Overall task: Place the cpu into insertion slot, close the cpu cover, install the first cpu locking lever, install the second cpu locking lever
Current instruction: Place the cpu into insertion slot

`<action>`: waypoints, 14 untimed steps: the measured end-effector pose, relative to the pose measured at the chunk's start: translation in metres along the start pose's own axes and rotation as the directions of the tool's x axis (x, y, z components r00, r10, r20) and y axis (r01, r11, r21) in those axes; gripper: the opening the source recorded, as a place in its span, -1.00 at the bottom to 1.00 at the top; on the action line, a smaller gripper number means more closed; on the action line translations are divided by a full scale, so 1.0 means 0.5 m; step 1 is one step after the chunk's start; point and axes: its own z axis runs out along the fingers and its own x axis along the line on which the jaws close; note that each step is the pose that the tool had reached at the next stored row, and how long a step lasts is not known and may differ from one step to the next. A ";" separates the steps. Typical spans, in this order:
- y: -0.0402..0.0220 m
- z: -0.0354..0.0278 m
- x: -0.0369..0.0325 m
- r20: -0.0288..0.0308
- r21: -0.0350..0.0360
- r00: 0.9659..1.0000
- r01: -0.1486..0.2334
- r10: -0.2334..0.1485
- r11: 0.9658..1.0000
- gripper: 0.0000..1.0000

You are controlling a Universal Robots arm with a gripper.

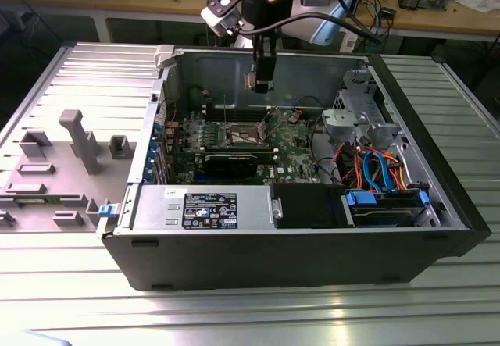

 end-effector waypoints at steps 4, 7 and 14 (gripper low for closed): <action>0.000 0.000 0.000 0.001 -0.001 1.000 -0.023 0.023 1.000 0.09; 0.000 0.001 0.000 0.001 -0.002 0.999 -0.036 0.036 0.999 0.09; 0.000 0.002 0.000 0.002 -0.004 0.997 -0.079 0.079 0.997 0.09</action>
